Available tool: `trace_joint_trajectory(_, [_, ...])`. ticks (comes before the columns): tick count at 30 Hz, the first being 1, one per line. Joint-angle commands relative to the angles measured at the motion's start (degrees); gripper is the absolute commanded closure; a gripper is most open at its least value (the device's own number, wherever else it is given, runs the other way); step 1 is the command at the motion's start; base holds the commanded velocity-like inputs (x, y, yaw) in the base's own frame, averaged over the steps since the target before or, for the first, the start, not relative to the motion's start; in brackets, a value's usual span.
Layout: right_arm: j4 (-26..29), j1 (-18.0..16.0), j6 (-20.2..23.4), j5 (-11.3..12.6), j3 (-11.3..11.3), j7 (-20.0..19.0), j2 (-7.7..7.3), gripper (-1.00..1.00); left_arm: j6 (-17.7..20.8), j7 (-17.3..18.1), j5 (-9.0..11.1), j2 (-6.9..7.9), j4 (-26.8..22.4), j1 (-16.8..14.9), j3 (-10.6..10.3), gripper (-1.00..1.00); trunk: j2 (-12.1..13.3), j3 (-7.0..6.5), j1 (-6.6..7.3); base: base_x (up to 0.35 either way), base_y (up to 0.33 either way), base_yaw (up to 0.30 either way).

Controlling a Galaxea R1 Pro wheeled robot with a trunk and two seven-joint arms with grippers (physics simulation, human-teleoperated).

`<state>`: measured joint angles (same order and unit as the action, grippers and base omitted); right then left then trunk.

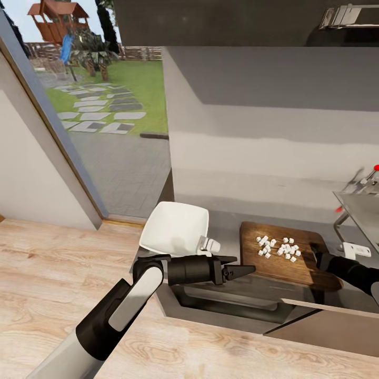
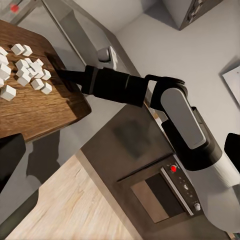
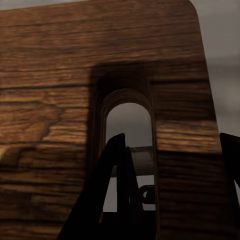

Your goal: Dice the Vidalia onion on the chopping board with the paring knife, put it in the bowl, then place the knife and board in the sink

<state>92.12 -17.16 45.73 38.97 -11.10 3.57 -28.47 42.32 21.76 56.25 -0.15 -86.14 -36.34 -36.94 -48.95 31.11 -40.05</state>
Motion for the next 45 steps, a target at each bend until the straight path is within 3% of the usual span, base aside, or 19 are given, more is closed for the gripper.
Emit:
trace_joint_trajectory(1, [-2.21,0.02,0.35,1.81,0.03,0.48,0.00,1.00,0.31,0.03,0.18,-0.01,0.01,-0.05,0.03,-1.00,-0.04,0.06,-0.02,0.000,0.000,0.000])
trace_joint_trajectory(45, [-2.21,-0.04,0.50,1.82,0.03,0.48,0.00,1.00,0.57,0.06,0.18,0.06,-0.07,-0.05,-0.02,-1.00,0.36,-3.98,0.20,0.000,0.000,0.000])
